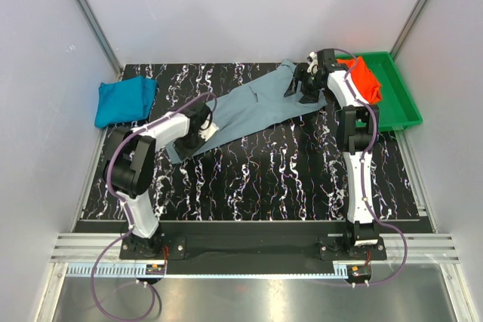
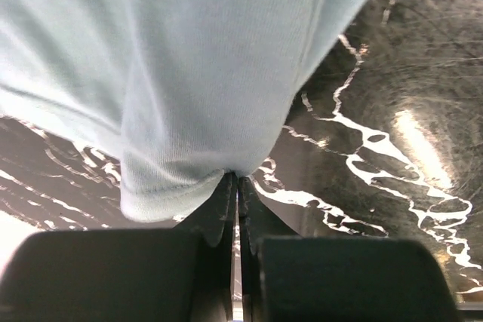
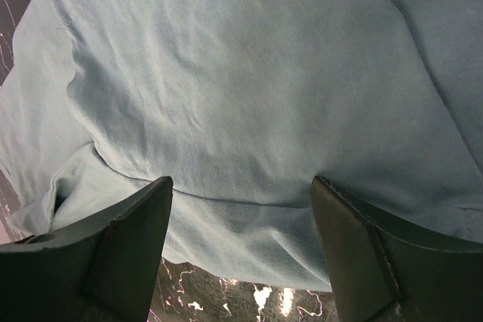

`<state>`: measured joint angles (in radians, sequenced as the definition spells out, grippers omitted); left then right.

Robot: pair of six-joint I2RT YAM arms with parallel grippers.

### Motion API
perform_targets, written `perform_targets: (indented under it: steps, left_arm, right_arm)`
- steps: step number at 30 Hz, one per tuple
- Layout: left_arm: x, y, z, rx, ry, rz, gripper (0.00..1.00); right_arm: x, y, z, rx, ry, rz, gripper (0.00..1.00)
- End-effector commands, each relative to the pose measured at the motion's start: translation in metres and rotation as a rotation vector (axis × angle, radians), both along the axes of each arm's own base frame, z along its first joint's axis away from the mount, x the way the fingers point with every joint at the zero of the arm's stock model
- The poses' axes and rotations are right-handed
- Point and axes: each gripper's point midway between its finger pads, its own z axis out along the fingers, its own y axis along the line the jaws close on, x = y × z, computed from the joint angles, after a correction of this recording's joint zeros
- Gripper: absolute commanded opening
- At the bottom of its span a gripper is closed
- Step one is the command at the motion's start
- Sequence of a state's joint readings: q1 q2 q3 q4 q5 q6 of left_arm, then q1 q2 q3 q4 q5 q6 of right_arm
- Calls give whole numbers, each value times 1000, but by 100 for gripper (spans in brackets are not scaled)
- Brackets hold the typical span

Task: Fold and stack the t-shirts
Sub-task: Fold the tshirt

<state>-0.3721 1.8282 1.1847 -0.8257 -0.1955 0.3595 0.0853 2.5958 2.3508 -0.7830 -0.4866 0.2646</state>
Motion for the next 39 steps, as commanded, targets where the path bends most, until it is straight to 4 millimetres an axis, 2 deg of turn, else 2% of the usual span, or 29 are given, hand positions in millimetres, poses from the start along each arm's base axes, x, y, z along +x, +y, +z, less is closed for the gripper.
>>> perform_targets:
  steps: [1, 5, 8, 13, 14, 15, 16, 17, 20, 22, 23, 26, 29, 31, 33, 34, 36, 37, 38, 39]
  left_arm:
    - [32, 1, 45, -22, -137, 11, 0]
    - [60, 3, 75, -36, -225, 21, 0]
    - [77, 5, 85, -42, -255, 31, 0]
    - [100, 15, 73, -12, -258, 53, 0]
    - [103, 22, 65, 7, -244, 69, 4]
    - [104, 26, 62, 13, -240, 85, 13]
    - [108, 29, 60, 22, -248, 98, 41]
    - [110, 35, 56, 39, -246, 119, 51]
    - [112, 37, 60, 30, -266, 146, 65]
    - [115, 35, 70, 11, -300, 157, 68]
    - [119, 34, 82, -2, -338, 166, 71]
    - [125, 26, 104, -56, -391, 171, 71]
    - [129, 16, 112, -88, -406, 158, 70]
    - [132, 13, 108, -98, -402, 136, 70]
    - [135, 15, 92, -80, -368, 130, 70]
    - [137, 14, 87, -85, -357, 130, 70]
    - [136, 13, 65, -92, -296, 138, 70]
    - [139, 10, 64, -114, -281, 141, 69]
    - [134, 5, 48, -140, -215, 150, 69]
    - [134, 3, 43, -147, -198, 159, 68]
  right_arm:
    - [-3, 7, 4, -27, -9, 19, 82]
    - [-3, 8, 4, -26, -9, 20, 82]
    - [-3, 7, 3, -29, -9, 19, 82]
    - [-4, 7, 6, -30, -12, 21, 82]
    - [-5, 7, 6, -32, -13, 25, 82]
    - [-5, 6, 6, -34, -13, 25, 82]
    - [-5, 6, 7, -34, -15, 25, 82]
    - [-6, 5, 7, -36, -14, 27, 82]
    - [-5, 4, 10, -36, -20, 26, 82]
    - [-4, 3, 15, -36, -32, 22, 82]
    - [-2, 2, 18, -37, -40, 21, 82]
    - [2, -2, 26, -42, -61, 8, 82]
    - [7, -12, 37, -48, -85, -11, 83]
    - [9, -20, 51, -52, -110, -26, 83]
    - [8, -25, 60, -54, -120, -33, 83]
    - [7, -27, 59, -55, -115, -36, 83]
    - [3, -31, 54, -58, -97, -41, 83]
    - [2, -33, 51, -60, -91, -43, 83]
    - [2, -36, 48, -64, -83, -50, 83]
    - [2, -39, 43, -66, -72, -56, 83]
